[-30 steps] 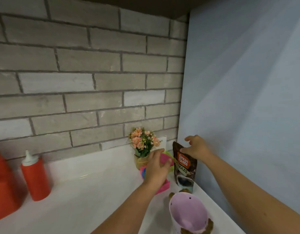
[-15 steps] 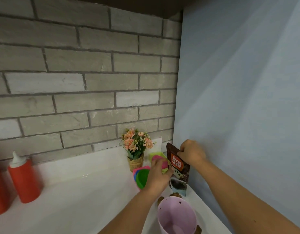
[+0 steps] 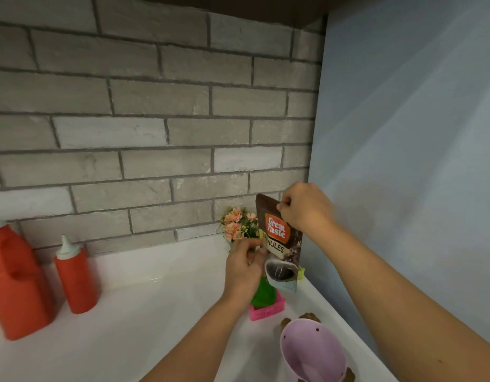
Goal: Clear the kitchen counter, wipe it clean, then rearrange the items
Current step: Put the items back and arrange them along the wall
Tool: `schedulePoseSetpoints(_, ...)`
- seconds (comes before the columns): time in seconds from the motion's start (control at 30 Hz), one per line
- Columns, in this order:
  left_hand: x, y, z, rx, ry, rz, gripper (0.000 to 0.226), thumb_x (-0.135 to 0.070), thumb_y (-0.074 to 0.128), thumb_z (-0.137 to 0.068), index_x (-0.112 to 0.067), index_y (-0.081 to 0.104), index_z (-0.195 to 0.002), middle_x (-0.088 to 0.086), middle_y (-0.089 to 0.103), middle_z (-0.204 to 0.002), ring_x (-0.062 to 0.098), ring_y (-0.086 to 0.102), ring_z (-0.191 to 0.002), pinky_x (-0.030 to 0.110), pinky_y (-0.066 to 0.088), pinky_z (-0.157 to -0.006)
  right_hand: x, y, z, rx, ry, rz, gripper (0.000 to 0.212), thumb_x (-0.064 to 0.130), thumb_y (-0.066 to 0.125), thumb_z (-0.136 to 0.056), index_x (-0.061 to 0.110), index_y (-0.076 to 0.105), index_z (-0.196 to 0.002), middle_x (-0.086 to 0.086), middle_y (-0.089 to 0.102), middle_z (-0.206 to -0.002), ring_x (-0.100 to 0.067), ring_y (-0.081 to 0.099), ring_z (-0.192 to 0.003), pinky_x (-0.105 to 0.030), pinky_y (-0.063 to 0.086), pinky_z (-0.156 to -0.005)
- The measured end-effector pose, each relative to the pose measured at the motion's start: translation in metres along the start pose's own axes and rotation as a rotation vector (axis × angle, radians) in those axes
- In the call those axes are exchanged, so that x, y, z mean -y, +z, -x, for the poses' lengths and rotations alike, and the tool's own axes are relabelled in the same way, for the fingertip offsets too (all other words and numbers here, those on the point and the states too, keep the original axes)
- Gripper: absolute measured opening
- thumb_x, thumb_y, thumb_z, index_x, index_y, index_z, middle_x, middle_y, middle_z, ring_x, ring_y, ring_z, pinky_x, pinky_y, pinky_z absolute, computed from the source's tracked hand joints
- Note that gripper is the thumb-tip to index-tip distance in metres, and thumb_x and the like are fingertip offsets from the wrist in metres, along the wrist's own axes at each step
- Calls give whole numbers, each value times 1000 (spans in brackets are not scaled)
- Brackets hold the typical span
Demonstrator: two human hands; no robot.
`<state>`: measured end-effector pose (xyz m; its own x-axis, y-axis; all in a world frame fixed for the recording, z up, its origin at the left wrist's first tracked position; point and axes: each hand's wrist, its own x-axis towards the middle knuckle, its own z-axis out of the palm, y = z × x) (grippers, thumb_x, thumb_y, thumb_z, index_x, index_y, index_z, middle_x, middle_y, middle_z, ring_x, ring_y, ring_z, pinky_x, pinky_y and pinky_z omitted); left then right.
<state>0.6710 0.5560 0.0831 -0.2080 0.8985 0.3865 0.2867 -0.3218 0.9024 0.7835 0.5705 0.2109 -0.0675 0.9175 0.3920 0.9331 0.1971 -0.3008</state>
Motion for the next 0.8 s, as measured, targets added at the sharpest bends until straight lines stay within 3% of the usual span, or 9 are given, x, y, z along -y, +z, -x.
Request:
schedulePoseSetpoints(0.3, 25, -90, 8, -275, 21, -95, 12, -8, 52, -91, -17, 58, -96, 2, 57, -103, 6, 54, -84, 6, 42, -65, 102, 45, 2, 22, -198, -195, 17, 24, 59, -89, 11, 70, -90, -7, 71, -94, -18, 65, -82, -28, 50, -63)
schedulePoseSetpoints(0.53, 64, -161, 12, -378, -89, -153, 19, 0, 49, -89, -8, 60, -103, 1, 51, -101, 17, 55, -94, 16, 44, -74, 176, 103, 4, 125, -226, -264, 23, 27, 56, -92, 10, 71, -98, -7, 71, -98, -19, 64, -86, -23, 39, -63)
schedulePoseSetpoints(0.67, 84, -189, 15, -377, -191, -163, 24, -5, 47, -93, -7, 58, -114, 3, 51, -108, 23, 58, -104, 30, 49, -87, 206, 138, 6, 169, -230, -279, 25, 27, 55, -93, 8, 70, -96, -10, 71, -97, -22, 65, -86, -25, 42, -62)
schedulePoseSetpoints(0.8, 100, -208, 16, -356, -250, -193, 32, -12, 45, -95, -7, 53, -126, 10, 52, -124, 22, 57, -109, 26, 45, -90, 226, 167, 7, 184, -240, -301, 25, 28, 55, -93, 7, 69, -97, -11, 71, -101, -24, 66, -89, -27, 49, -68)
